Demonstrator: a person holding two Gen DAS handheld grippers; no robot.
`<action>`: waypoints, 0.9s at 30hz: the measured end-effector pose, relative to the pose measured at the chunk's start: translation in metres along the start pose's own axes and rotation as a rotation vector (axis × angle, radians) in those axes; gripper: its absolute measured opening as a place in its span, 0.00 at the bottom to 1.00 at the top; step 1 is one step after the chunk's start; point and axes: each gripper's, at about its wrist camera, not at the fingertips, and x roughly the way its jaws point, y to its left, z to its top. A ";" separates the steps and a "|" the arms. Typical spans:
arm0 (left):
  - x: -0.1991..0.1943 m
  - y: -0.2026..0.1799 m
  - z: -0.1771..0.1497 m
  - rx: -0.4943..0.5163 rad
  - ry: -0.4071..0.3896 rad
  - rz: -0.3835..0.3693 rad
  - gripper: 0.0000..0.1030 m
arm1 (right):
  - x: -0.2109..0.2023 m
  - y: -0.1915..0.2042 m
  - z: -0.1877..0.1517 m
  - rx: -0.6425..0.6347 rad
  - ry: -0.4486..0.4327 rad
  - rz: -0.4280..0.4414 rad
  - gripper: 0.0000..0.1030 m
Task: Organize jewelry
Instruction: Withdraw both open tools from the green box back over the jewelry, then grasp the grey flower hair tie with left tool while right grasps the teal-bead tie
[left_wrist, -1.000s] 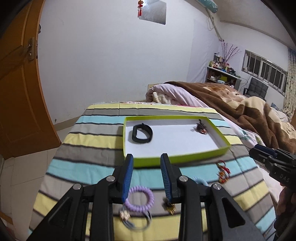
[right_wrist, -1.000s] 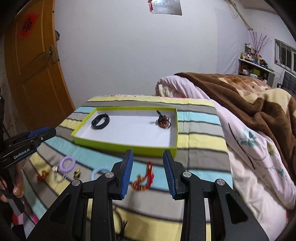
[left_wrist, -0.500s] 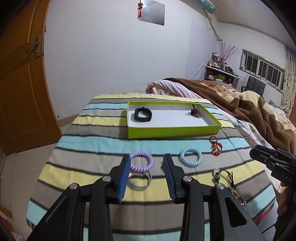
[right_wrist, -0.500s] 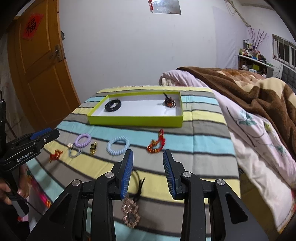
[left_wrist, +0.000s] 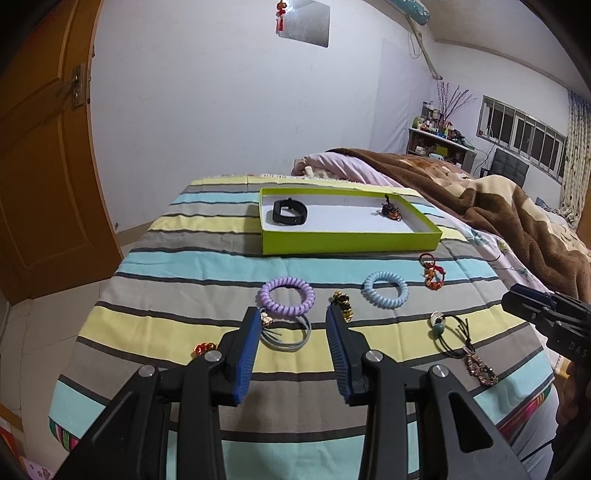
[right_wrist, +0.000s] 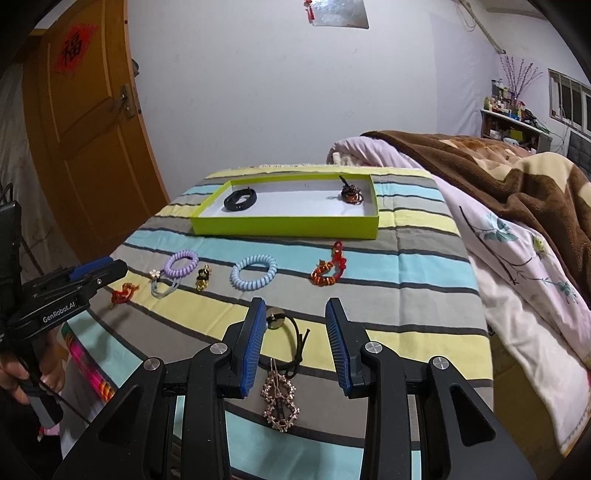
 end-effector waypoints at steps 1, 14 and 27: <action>0.003 0.001 0.000 -0.002 0.006 0.002 0.37 | 0.002 0.000 -0.001 0.000 0.006 0.003 0.34; 0.050 0.017 -0.009 -0.031 0.128 0.043 0.34 | 0.049 -0.002 -0.008 0.001 0.111 0.000 0.33; 0.072 0.012 -0.006 0.003 0.176 0.074 0.18 | 0.077 -0.001 -0.009 -0.056 0.192 0.015 0.20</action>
